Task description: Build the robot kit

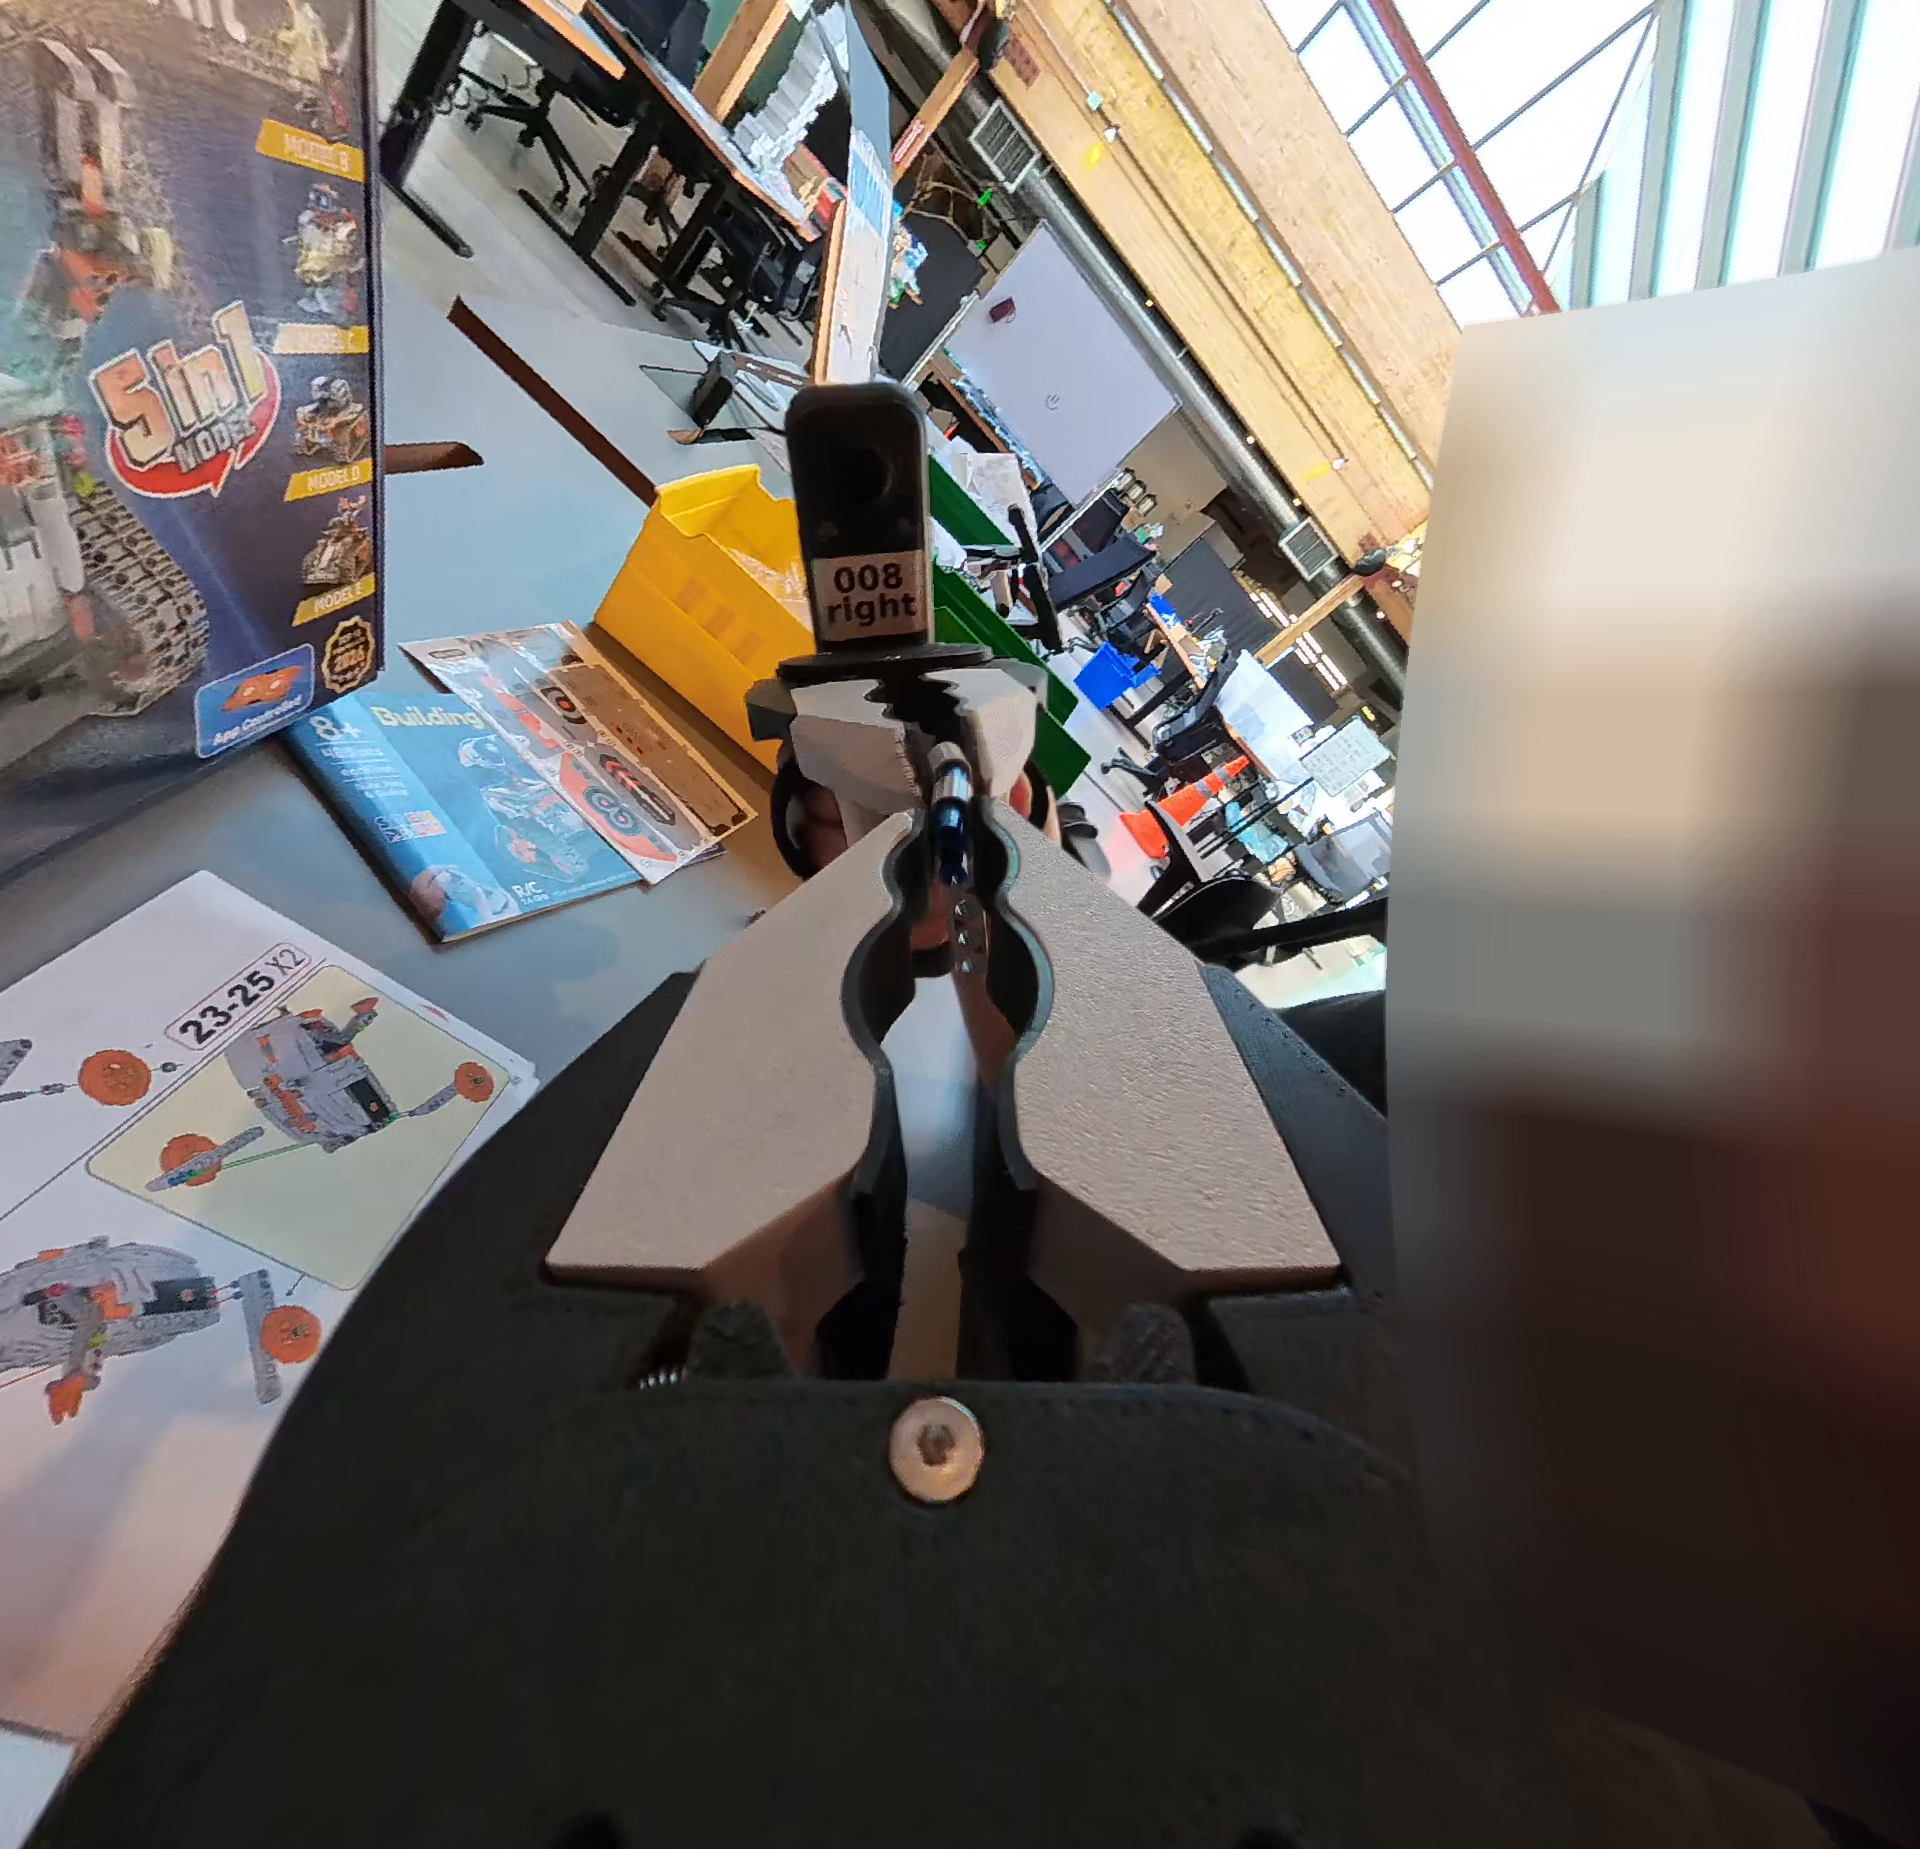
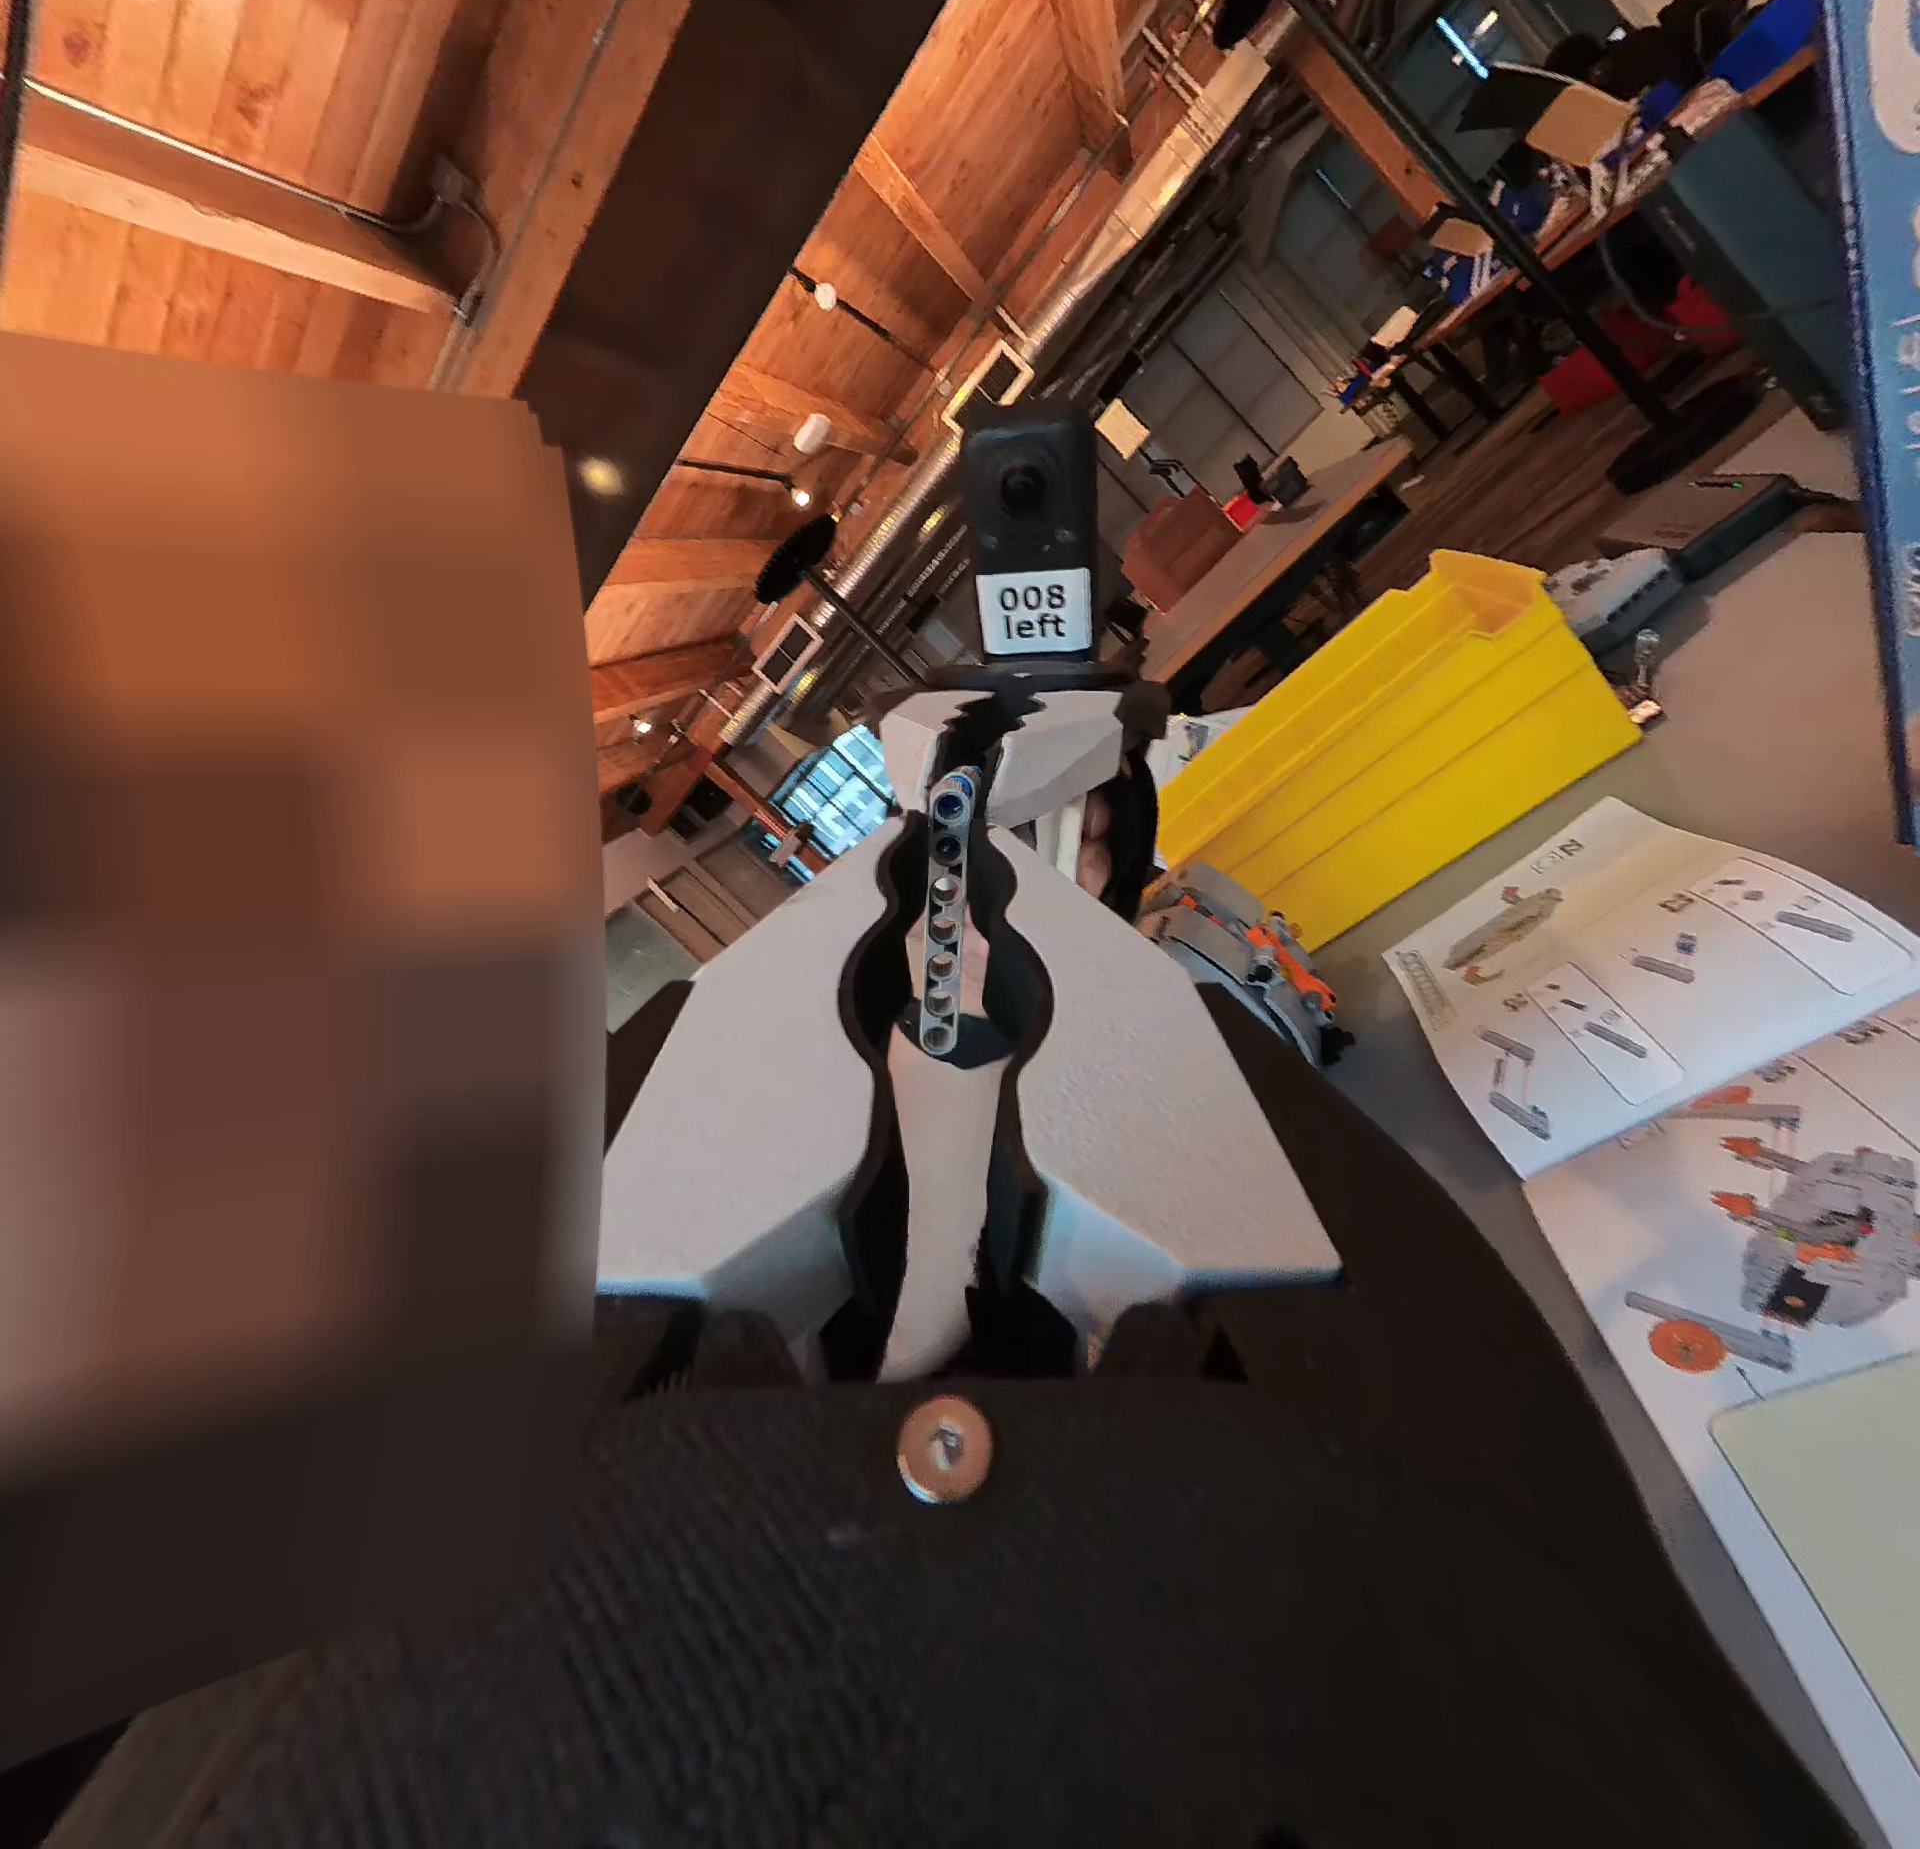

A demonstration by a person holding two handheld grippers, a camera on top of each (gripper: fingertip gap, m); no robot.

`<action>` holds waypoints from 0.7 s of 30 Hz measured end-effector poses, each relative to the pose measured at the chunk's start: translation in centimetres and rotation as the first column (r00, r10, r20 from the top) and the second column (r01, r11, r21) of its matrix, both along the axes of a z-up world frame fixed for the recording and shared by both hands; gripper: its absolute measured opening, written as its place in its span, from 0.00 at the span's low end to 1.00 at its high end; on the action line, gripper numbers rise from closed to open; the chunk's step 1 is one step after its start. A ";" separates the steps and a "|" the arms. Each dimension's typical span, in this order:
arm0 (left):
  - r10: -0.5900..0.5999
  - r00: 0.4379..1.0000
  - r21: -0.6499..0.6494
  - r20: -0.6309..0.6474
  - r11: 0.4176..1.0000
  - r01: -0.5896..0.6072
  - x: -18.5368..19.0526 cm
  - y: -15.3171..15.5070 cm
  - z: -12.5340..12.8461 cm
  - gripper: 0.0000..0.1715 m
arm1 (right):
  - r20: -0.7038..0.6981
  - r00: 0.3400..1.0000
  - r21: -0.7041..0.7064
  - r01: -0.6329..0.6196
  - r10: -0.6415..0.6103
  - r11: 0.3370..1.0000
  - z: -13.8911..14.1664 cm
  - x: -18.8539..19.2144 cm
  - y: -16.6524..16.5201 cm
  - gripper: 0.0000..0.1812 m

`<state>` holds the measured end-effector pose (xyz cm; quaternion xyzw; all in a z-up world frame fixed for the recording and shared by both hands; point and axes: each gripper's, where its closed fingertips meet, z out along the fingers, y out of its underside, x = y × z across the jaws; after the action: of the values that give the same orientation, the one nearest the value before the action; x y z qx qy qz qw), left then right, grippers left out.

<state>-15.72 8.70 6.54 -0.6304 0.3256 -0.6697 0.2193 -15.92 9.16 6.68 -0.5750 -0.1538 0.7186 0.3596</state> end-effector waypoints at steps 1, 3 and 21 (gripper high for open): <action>0.004 1.000 0.007 -0.008 1.000 -0.004 0.0 0.0 -0.1 0.03 | 0.014 1.000 0.006 0.008 -0.008 1.000 -0.1 0.0 0.0 0.02; 0.004 1.000 0.009 -0.014 1.000 -0.003 0.0 0.0 -0.1 0.03 | 0.029 1.000 0.013 0.011 -0.011 1.000 -0.1 0.0 0.0 0.02; 0.080 0.989 0.153 -0.123 0.986 -0.061 0.1 0.1 -0.9 0.03 | 0.267 0.951 0.155 0.117 -0.156 0.981 -1.0 0.0 0.1 0.03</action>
<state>-15.60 8.77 5.65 -0.6652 0.3655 -0.5934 0.2681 -15.94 9.28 5.69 -0.6531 -0.2116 0.5920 0.4222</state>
